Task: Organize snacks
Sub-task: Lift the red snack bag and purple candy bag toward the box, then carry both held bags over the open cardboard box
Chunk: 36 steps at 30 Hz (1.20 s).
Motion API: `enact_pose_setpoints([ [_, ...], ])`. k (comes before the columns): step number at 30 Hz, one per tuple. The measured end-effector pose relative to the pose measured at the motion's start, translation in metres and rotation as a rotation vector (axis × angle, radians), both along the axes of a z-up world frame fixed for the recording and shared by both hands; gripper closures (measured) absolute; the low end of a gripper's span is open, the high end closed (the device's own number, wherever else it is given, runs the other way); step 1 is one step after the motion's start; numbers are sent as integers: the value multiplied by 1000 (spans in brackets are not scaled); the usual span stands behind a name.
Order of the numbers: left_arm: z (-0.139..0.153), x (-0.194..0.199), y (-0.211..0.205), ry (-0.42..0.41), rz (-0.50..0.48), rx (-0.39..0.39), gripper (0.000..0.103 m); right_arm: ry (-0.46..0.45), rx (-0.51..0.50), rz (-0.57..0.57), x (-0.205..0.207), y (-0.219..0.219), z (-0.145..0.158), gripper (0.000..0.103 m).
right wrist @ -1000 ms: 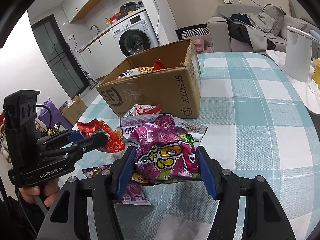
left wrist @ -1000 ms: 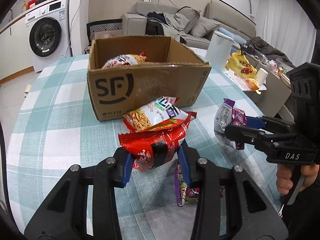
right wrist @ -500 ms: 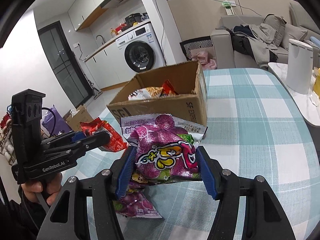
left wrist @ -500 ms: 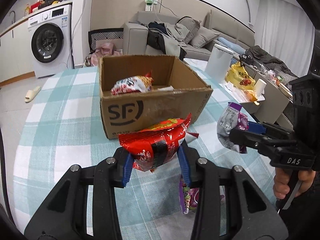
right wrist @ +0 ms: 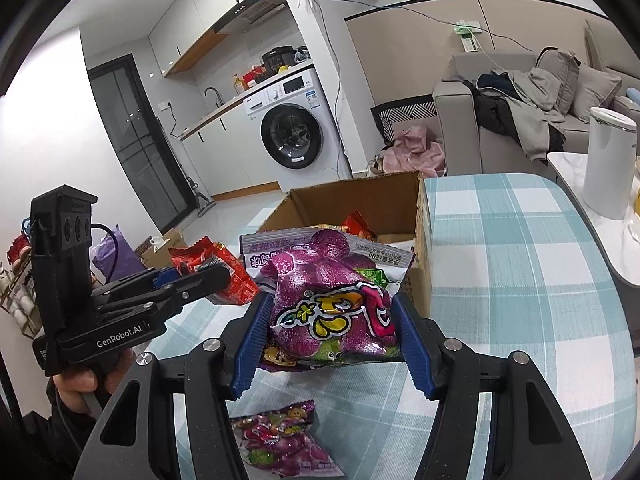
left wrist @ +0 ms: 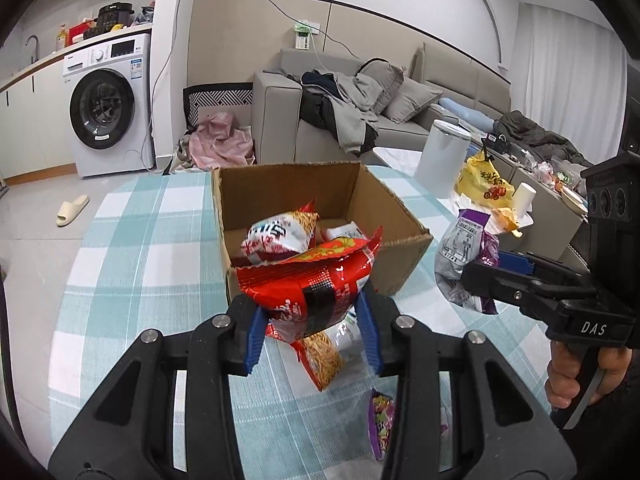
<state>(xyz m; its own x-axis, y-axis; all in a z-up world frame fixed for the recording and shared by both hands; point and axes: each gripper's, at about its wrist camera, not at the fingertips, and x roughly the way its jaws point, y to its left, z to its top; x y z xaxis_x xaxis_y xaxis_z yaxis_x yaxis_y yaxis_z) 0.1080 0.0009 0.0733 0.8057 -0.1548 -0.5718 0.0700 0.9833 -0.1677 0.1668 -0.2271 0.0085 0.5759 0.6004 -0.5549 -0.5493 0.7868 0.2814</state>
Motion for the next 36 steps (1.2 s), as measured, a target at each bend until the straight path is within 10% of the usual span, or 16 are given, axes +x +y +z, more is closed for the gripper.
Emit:
enact_pose_setpoints([
  [36, 5, 92, 18, -6, 38, 10, 66, 38, 41, -5, 74, 36, 13, 41],
])
